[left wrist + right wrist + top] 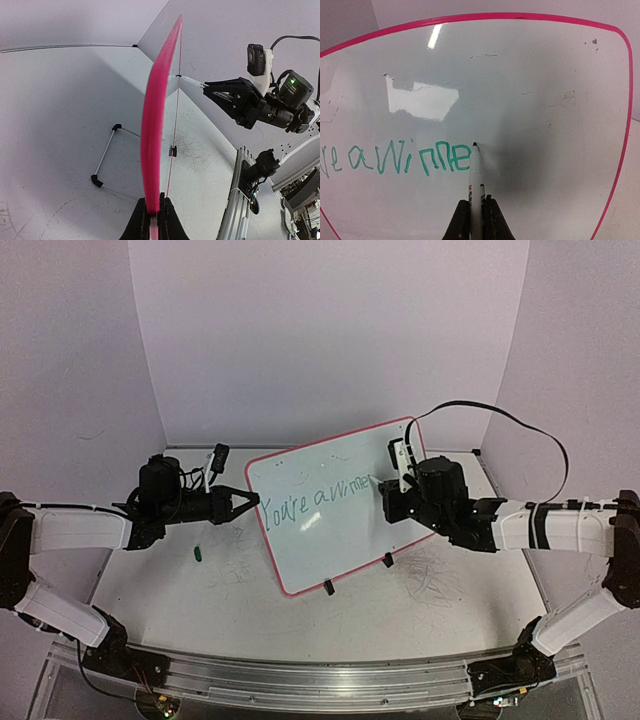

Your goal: Write a sentence on the whiteboard

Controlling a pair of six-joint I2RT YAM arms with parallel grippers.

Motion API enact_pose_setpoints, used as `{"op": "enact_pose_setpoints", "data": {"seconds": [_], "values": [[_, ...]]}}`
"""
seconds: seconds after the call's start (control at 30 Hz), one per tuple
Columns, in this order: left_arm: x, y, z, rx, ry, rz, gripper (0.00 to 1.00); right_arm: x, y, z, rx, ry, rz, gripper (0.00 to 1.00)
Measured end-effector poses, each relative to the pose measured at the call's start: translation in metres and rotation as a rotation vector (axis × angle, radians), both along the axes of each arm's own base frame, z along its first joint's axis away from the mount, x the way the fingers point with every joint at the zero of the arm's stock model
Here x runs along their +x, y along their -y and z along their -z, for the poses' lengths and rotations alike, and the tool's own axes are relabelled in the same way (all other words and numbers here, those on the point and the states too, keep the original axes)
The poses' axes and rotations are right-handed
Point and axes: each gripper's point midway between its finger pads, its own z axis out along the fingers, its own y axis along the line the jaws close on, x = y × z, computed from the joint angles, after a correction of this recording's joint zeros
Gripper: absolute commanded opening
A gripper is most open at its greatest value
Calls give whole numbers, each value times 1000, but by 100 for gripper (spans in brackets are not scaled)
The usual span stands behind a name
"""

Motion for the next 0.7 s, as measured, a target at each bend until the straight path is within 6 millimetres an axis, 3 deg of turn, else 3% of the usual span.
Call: {"op": "enact_pose_setpoints", "data": {"seconds": [0.37, 0.7], "values": [[0, 0, 1, 3, -6, 0, 0, -8, 8, 22, -4, -49, 12, 0], [0, 0, 1, 3, -6, 0, 0, -9, 8, 21, 5, -51, 13, 0]]}}
